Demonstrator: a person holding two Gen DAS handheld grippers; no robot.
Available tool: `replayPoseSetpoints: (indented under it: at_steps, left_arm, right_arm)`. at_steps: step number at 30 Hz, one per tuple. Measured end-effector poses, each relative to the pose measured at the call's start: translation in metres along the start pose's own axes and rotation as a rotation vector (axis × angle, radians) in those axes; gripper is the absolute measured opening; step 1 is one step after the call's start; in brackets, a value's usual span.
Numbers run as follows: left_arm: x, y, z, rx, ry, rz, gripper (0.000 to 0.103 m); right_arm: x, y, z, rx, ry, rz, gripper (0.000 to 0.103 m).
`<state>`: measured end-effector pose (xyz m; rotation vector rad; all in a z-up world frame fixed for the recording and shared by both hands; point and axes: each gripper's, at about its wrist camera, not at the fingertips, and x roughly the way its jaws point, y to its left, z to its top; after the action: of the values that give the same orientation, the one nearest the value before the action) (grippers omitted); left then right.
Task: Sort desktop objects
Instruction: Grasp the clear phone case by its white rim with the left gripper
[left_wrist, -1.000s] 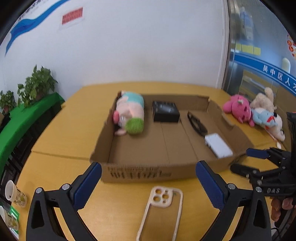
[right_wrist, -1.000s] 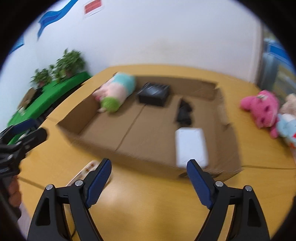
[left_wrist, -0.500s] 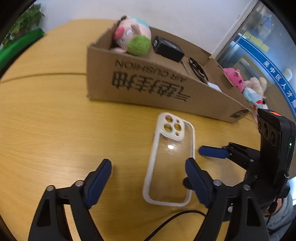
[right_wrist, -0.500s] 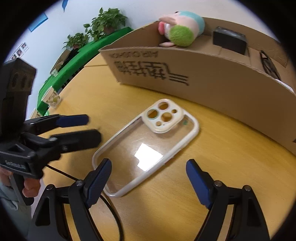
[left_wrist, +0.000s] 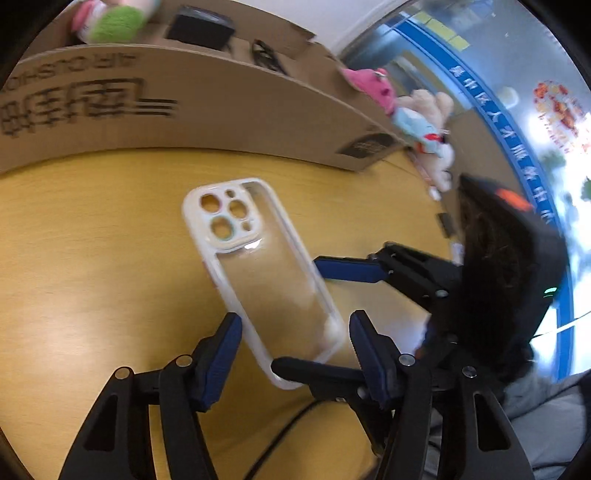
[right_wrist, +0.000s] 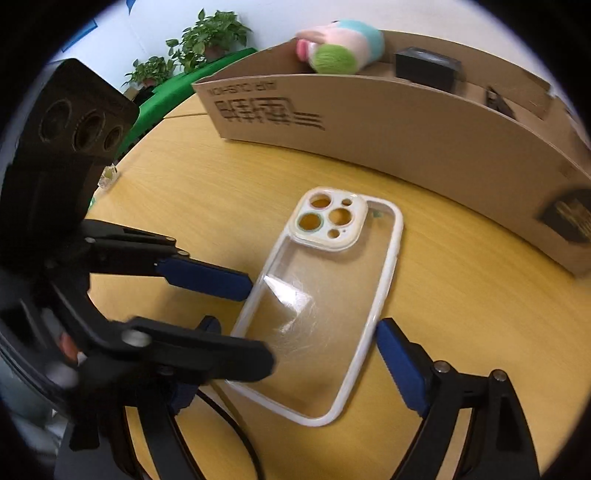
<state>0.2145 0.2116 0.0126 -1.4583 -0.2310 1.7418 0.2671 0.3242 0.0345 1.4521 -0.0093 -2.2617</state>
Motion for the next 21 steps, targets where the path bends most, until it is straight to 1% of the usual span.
replayPoseSetpoints:
  at_steps: [2,4,7,9,10,11,12,13,16,17,19,20,21]
  left_arm:
    - [-0.005,0.002,0.006,-0.039,-0.029,-0.008,0.059]
    - [-0.01,0.008,0.011,-0.064,-0.055,0.012,0.059]
    - [-0.014,0.022,0.017,-0.127,-0.072,0.039,0.059]
    - [-0.011,0.027,0.02,-0.147,-0.069,0.053,0.059]
    - [-0.01,0.029,0.019,-0.154,-0.064,0.065,0.059]
    - [-0.007,0.029,0.018,-0.159,-0.056,0.072,0.059]
    - [-0.006,0.03,0.016,-0.164,-0.05,0.073,0.059]
    - [-0.005,0.031,0.017,-0.167,-0.054,0.066,0.059]
    - [-0.005,0.033,0.015,-0.178,-0.06,0.041,0.059]
    - [-0.005,0.032,0.016,-0.18,-0.061,0.038,0.059]
    - [-0.004,0.032,0.011,-0.177,-0.062,0.03,0.059]
    - [-0.004,0.03,0.011,-0.174,-0.067,0.038,0.059]
    - [-0.002,0.029,0.011,-0.167,-0.067,0.047,0.059]
  right_arm:
    - [-0.006,-0.007,-0.008,0.002,0.015,-0.007,0.087]
    - [-0.012,-0.003,-0.014,-0.032,0.016,-0.047,0.087]
    - [-0.01,0.016,-0.014,-0.093,-0.023,-0.126,0.087]
    - [0.0,0.029,-0.014,-0.131,-0.02,-0.192,0.087]
    - [0.0,0.032,-0.014,-0.124,-0.047,-0.198,0.087]
    - [0.002,0.032,-0.013,-0.106,-0.048,-0.199,0.087]
    - [0.004,0.03,-0.013,-0.082,-0.05,-0.191,0.084]
    - [0.006,0.029,-0.013,-0.076,-0.04,-0.187,0.084]
    - [0.005,0.023,-0.013,-0.047,-0.045,-0.156,0.084]
    - [0.003,0.021,-0.013,-0.032,-0.046,-0.142,0.082]
    - [-0.002,0.013,-0.011,0.015,-0.058,-0.11,0.058]
    - [-0.004,0.012,-0.009,0.04,-0.063,-0.094,0.05]
    - [-0.003,0.009,-0.007,0.065,-0.056,-0.076,0.05]
